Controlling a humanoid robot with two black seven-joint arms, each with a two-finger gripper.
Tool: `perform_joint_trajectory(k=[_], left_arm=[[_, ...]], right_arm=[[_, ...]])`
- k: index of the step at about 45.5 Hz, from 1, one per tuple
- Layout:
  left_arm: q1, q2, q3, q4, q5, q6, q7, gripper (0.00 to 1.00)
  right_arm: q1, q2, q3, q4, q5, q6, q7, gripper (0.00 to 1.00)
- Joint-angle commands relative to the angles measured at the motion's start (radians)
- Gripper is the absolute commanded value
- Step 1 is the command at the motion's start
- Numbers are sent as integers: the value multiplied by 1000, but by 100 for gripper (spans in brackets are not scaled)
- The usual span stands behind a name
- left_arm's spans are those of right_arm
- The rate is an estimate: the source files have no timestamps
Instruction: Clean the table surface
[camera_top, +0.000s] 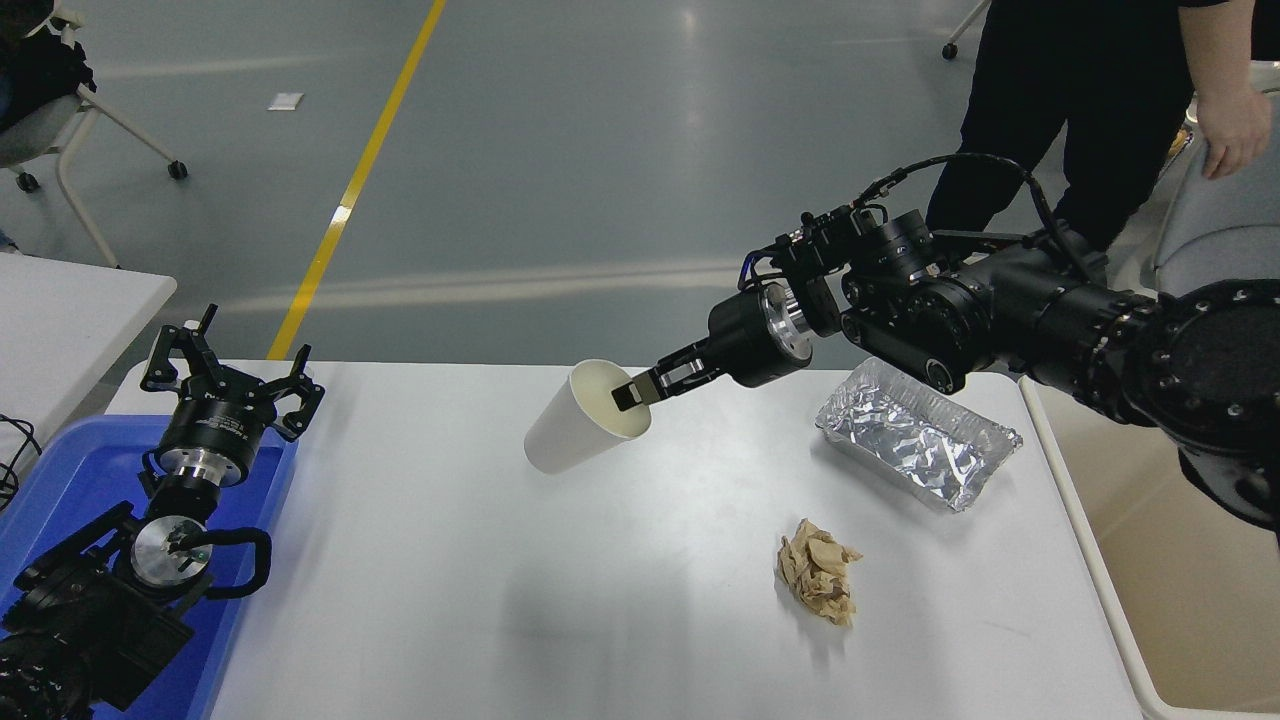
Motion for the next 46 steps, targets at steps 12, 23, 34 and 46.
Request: perform_joint_trajectory(k=[12,23,34,46], left_arm=[[0,0,0,1,0,0,0,100],[0,0,0,1,0,0,0,100],[0,0,0,1,0,0,0,100],[0,0,0,-1,0,0,0,100]], right_arm=[[7,0,39,-221,293,6,0,0],[-53,0,40,-369,399,6,0,0],[-133,-37,39,-474,454,6,0,0],[-184,-161,63,-523,465,6,-9,0]])
